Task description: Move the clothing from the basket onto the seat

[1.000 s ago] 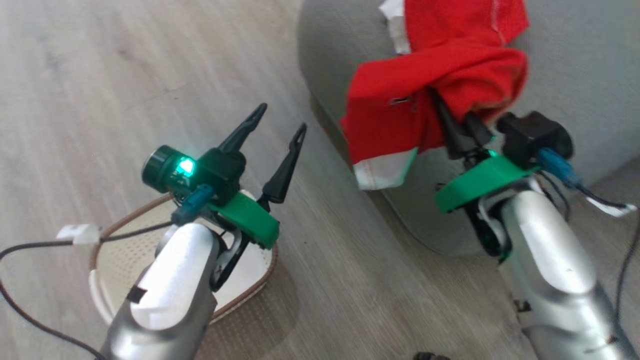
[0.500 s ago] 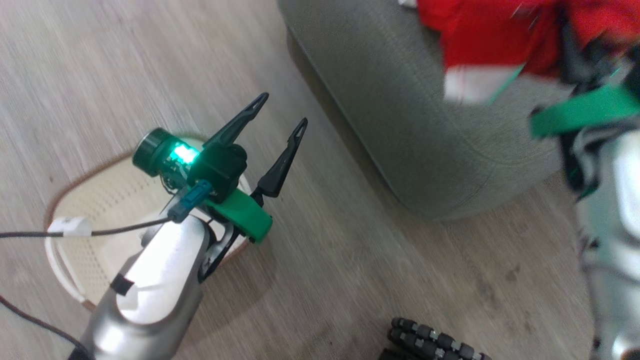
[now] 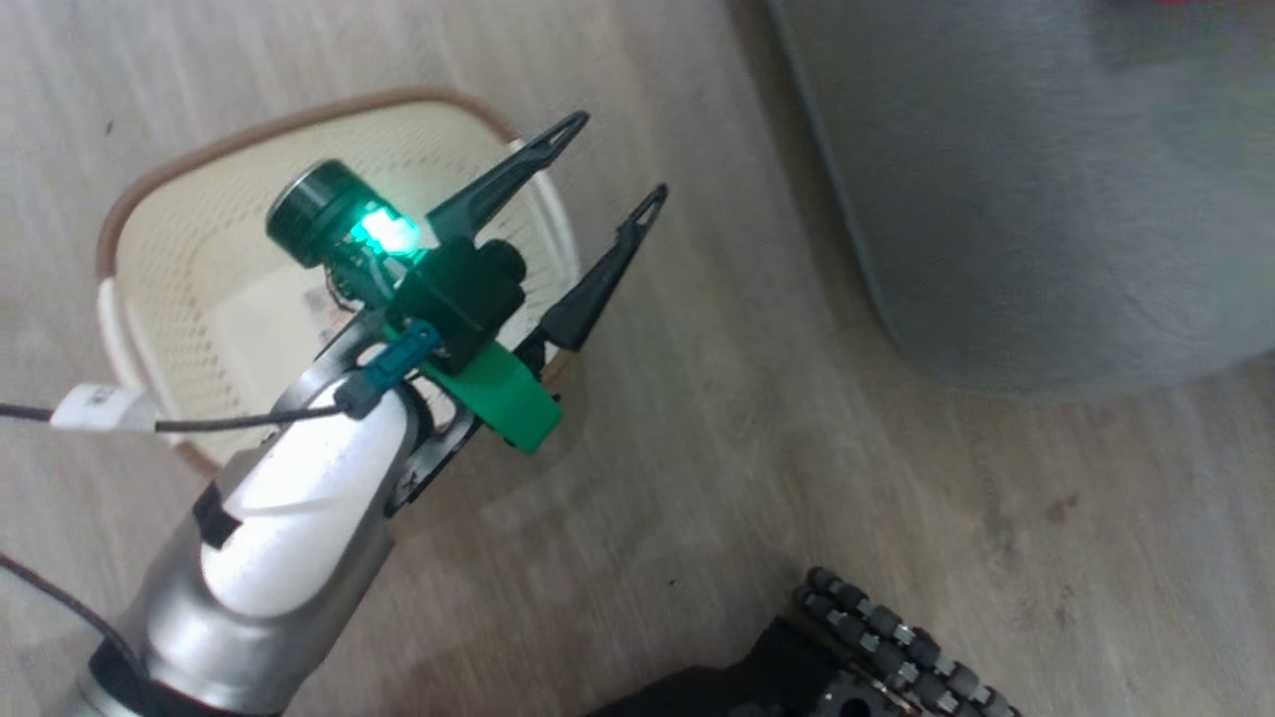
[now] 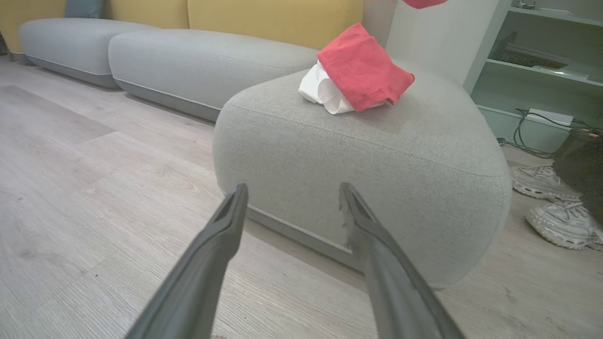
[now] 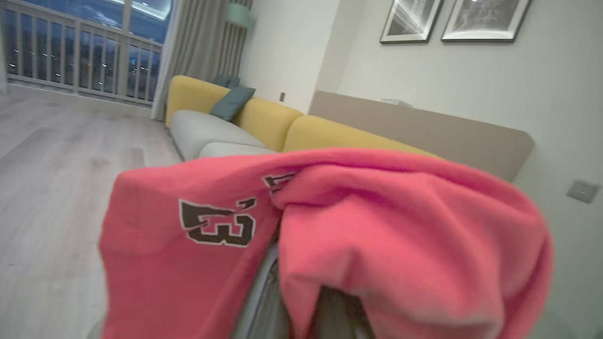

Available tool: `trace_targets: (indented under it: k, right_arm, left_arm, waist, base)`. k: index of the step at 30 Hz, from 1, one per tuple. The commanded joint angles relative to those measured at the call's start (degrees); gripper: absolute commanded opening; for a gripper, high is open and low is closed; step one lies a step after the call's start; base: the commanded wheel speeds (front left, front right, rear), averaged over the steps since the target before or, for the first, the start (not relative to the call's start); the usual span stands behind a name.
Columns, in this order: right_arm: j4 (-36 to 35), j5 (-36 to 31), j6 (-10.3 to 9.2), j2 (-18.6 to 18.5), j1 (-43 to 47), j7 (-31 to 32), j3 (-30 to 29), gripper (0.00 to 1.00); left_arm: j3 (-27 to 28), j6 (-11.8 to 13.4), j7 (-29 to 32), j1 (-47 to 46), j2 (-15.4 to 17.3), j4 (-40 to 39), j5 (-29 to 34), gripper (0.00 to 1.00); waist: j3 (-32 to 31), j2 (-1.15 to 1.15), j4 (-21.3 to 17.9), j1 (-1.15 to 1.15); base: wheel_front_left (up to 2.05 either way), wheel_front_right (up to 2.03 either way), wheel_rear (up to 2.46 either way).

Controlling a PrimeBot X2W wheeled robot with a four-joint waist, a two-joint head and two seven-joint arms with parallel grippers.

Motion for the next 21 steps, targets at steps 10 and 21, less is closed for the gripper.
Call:
trace_targets:
  k: [10,21]
  right_arm:
    - [-1.9,-10.1,-0.03,-7.8,-4.7,10.3,-19.6,0.00]
    - [5.6,-5.0,-0.03,-1.8,10.4,3.1,-17.0,1.00]
  left_arm:
    - [-1.7,-0.1,-1.6,-3.4,2.1,-3.0,-2.2,1.00]
    - [-2.2,-0.1,-3.5,-3.2,1.1,0.8,-3.3,1.00]
  waist:
    - [9.4,0.00,13.1,-0.02]
    - [6.3,0.00,13.6,-0.02]
  base:
    - [0.00,0.00,0.00]
    - [0.00,0.00,0.00]
